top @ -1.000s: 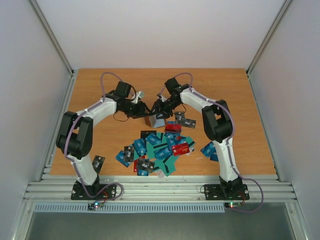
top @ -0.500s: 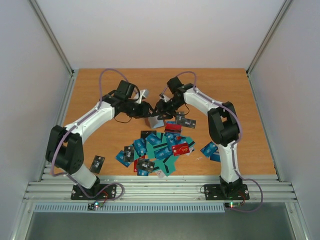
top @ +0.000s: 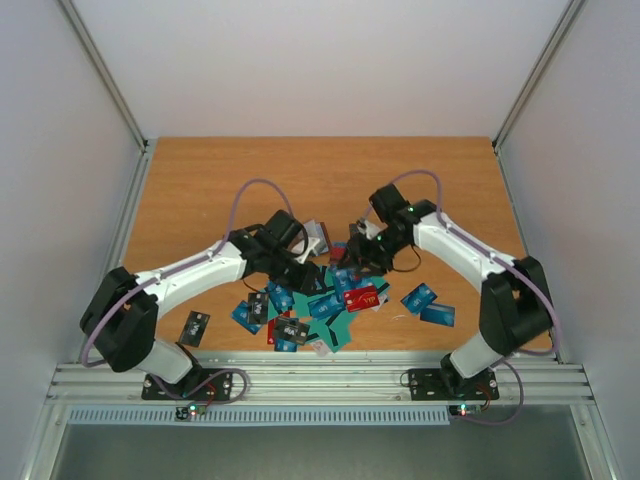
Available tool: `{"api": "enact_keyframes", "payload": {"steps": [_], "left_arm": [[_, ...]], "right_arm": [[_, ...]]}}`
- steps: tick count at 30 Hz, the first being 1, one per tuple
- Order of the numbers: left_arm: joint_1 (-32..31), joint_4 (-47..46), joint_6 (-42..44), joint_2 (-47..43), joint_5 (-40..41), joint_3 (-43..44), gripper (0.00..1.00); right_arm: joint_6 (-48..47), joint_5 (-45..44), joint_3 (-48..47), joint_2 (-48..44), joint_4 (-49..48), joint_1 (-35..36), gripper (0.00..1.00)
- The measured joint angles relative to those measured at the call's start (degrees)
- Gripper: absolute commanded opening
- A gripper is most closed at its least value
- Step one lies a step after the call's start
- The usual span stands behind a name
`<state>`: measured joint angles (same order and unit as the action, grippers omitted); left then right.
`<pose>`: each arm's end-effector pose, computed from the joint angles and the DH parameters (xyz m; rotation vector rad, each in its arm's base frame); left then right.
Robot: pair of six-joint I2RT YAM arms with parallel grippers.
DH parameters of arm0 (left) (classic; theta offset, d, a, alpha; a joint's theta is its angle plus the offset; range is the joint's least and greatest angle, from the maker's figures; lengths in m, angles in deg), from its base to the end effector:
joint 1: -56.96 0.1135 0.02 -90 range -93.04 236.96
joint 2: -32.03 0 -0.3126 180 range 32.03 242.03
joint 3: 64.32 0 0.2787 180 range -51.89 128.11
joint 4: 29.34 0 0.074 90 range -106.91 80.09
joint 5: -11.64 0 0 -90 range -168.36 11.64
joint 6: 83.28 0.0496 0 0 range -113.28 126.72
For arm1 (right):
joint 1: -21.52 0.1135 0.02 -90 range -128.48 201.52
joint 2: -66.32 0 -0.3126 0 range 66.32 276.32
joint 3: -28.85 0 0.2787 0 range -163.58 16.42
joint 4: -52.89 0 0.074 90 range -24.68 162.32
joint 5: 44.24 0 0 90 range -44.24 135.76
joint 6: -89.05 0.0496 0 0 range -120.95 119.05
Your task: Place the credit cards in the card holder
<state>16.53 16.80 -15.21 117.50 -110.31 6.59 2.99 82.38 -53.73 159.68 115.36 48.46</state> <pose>0.2280 -0.2287 0.2538 0.6565 2.7283 -1.0641 0.2941 0.1826 0.2645 -0.7066 2.7742 1.0241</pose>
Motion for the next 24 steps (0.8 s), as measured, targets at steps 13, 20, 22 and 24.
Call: {"api": "enact_keyframes", "payload": {"steps": [13, 20, 22, 24], "left_arm": [[-7.91, -0.44, -2.08, 8.70, 4.50, -0.02, 0.41], [-8.98, 1.77, -1.66, 10.82, 8.44, 0.90, 0.45], [-9.09, 2.14, -1.42, 11.56, 9.03, 0.90, 0.45], [-9.16, 2.45, -1.05, 12.33, 9.38, 0.85, 0.45]], "right_arm": [[12.04, -0.33, 22.27, -22.03, 4.83, 0.33, 0.65], [20.13, 0.26, 30.03, -25.64, 2.80, 7.13, 0.67], [22.64, 0.17, 31.61, -26.05, 1.31, 9.27, 0.67], [25.51, -0.20, 32.85, -26.88, -0.35, 10.91, 0.68]]}}
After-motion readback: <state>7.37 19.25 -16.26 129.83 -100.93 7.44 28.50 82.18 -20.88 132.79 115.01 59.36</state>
